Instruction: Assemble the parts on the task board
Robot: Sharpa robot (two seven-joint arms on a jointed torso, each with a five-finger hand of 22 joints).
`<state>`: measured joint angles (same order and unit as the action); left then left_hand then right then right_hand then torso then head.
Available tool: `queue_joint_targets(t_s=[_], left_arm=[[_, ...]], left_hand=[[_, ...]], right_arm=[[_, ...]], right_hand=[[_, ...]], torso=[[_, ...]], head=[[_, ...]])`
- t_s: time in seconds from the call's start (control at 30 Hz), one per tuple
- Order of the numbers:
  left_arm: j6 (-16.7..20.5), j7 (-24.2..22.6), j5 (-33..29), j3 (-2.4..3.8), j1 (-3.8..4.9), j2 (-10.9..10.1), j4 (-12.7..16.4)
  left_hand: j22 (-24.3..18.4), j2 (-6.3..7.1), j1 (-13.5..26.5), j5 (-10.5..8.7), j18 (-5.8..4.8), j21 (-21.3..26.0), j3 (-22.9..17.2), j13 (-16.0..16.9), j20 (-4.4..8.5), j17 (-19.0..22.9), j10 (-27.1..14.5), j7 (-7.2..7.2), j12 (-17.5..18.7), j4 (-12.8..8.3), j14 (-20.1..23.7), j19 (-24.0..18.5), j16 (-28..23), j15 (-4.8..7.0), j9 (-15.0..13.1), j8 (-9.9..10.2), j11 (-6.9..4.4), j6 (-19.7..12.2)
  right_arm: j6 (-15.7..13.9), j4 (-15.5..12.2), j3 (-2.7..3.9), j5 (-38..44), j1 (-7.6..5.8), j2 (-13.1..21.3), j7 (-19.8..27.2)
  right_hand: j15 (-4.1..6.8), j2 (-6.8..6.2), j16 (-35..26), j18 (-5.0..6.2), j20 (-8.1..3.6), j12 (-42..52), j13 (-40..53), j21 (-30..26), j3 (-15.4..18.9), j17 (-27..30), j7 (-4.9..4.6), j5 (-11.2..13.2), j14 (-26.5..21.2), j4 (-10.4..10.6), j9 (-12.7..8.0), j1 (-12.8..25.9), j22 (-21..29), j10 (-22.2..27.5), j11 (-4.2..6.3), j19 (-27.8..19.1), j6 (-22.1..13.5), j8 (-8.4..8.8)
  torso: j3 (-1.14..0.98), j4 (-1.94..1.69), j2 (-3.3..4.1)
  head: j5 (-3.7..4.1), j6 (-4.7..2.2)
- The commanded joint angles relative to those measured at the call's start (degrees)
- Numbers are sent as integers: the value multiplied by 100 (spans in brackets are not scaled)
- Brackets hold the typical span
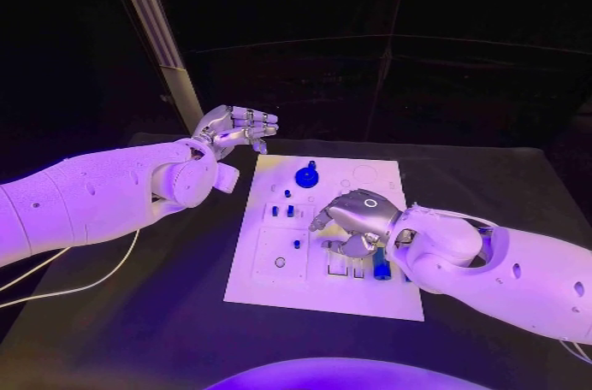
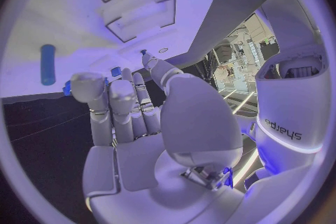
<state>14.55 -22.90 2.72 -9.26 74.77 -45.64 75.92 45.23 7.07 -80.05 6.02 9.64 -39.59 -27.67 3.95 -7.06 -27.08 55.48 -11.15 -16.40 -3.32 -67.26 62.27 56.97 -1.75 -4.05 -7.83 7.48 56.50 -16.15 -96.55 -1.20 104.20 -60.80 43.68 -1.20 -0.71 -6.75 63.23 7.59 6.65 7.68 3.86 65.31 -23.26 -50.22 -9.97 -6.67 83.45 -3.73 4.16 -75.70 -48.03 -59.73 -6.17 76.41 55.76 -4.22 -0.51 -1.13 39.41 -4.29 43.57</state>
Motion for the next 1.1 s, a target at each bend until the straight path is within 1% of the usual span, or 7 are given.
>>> queue_joint_targets(t_s=[0.03, 0.1, 0.23, 0.4, 0.6, 0.83, 1.1], left_arm=[[-82, -17, -15, 3, 10, -5, -1], [-88, -20, -15, 3, 10, -4, -1], [-95, -21, -15, 2, 10, 2, -5], [-106, -20, -15, 2, 9, 18, -9], [-115, -16, -15, 1, 9, 21, -9], [-114, -14, -15, 1, 9, 16, -11], [-124, -5, -15, 1, 9, 15, -13]], left_hand=[[5, -5, 35, -5, 84, -24, 24, -7, -35, 6, -39, 4, -32, -6, 1, 2, 35, -16, 7, -28, -13, -39], [5, -5, 35, -5, 84, -24, 24, -7, -35, 7, -39, 4, -33, -6, 1, 2, 35, -16, 7, -28, -13, -39], [5, -5, 35, -5, 84, -24, 24, -7, -35, 7, -39, 4, -33, -6, 1, 2, 35, -16, 7, -28, -13, -39], [5, -5, 35, -5, 84, -24, 24, -7, -35, 7, -39, 4, -33, -6, 1, 2, 35, -16, 7, -28, -13, -39], [5, -5, 35, -5, 84, -24, 24, -7, -35, 7, -39, 4, -33, -6, 1, 2, 35, -16, 7, -28, -13, -39], [5, -12, 31, -4, 85, -24, 22, -6, -36, 9, -42, 9, -40, -9, 1, 2, 40, -16, 5, -34, -15, -35], [5, -12, 31, -4, 85, -24, 22, -6, -36, 9, -42, 9, -40, -9, 1, 2, 40, -16, 5, -34, -15, -35]], right_arm=[[6, -60, 41, -397, -91, 193, -188], [122, -43, 55, -425, -134, 311, -281], [294, 29, 68, -388, -173, 430, -412], [429, 128, 74, -271, -193, 453, -510], [486, 216, 76, -132, -198, 396, -553], [377, 278, 76, 3, -199, 329, -630], [328, 343, 76, 69, -199, 308, -677]], right_hand=[[-3, 11, 27, -10, -5, 23, -6, 33, 58, -7, 12, -25, 39, 5, 3, 31, -14, -35, 0, 47, 46, -20], [-3, -31, 19, -7, -7, 25, -15, 21, 110, 16, 16, -25, 36, 23, -3, 61, 7, -14, 1, 43, 39, -5], [-6, -78, -30, 3, -6, 1, -25, -23, 225, 98, 32, -38, 16, 51, -18, 77, 72, 99, 3, 19, -7, 34], [8, -71, -60, 10, -10, -36, -28, -53, 345, 156, 85, -39, 10, 76, -25, 44, 112, 224, 34, 5, -46, 50], [14, -54, -69, 13, -15, -45, -27, -69, 374, 173, 100, -41, 10, 79, -26, 16, 135, 258, 43, -2, -57, 51], [12, 103, -71, 10, -19, -19, -23, -74, 332, 196, 98, 70, 18, 70, -21, -140, 139, 246, 35, 5, -33, 40], [7, 185, -50, 8, -16, 28, -20, -67, 253, 186, 100, 144, 28, 70, -13, -219, 129, 160, 29, 17, 36, 20]], torso=[[6, 3, -3], [9, -1, -2], [2, 1, 4], [2, -13, 12], [7, -18, 9], [5, -9, 9], [6, -7, 8]], head=[[44, -36], [60, -50], [53, -66], [59, -74], [59, -68], [58, -68], [69, -64]])
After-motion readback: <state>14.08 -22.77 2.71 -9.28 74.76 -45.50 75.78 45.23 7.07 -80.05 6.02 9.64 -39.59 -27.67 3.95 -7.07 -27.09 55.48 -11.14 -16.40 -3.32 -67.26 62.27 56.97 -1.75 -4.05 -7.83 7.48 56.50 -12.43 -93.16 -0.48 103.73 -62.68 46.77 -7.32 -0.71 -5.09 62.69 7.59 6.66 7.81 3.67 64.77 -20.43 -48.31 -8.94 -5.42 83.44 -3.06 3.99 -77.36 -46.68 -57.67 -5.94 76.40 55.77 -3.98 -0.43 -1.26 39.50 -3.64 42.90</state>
